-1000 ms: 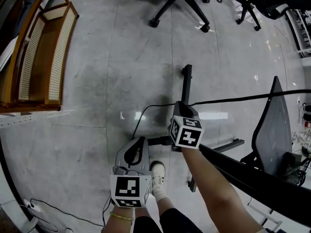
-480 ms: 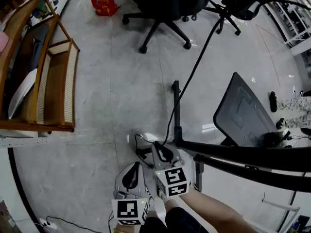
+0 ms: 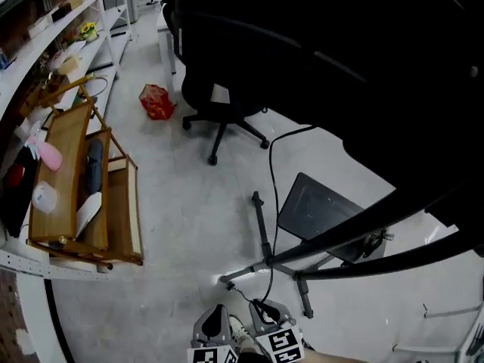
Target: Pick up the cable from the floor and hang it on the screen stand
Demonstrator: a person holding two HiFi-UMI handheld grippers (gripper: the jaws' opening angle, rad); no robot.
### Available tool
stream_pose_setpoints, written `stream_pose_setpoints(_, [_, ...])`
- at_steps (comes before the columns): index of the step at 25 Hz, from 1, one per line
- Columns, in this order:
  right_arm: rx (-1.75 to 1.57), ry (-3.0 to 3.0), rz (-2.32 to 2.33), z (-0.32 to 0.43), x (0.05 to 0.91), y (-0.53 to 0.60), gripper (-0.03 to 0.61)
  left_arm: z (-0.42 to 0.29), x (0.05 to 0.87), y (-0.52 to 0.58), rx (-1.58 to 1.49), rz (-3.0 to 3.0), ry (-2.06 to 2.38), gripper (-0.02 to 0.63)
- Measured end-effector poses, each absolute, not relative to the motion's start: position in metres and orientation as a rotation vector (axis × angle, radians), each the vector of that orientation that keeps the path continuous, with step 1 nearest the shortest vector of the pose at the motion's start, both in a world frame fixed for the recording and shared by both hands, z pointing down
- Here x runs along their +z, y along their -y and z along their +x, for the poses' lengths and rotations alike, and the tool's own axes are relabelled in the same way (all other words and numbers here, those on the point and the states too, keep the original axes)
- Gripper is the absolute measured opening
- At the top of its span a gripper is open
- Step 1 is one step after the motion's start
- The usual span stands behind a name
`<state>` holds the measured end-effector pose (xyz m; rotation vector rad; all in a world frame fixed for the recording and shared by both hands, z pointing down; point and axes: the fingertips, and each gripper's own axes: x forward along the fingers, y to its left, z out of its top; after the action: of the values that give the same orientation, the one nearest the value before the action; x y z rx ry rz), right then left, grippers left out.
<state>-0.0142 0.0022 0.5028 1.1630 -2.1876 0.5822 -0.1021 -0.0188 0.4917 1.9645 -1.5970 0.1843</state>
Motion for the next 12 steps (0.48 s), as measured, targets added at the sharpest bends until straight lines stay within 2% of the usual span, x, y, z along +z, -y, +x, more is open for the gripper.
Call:
stream_pose_setpoints(3, [0.694, 2.034, 1.179, 0.037, 0.505, -0.043, 0.017, -0.086, 0.444, 0.011, 0.177, 2.02, 1.585, 0.008])
stream_pose_setpoints(6, [0.651, 2.03, 1.207, 0.076, 0.521, -0.059, 0.017, -0.072, 0.399, 0.004, 0.17, 2.07, 1.576, 0.008])
stream_pose_setpoints(12, [0.588, 2.108, 1.191, 0.069, 0.508, -0.061, 0.015, -0.072, 0.358, -0.016, 0.207, 2.083, 1.628, 0.008])
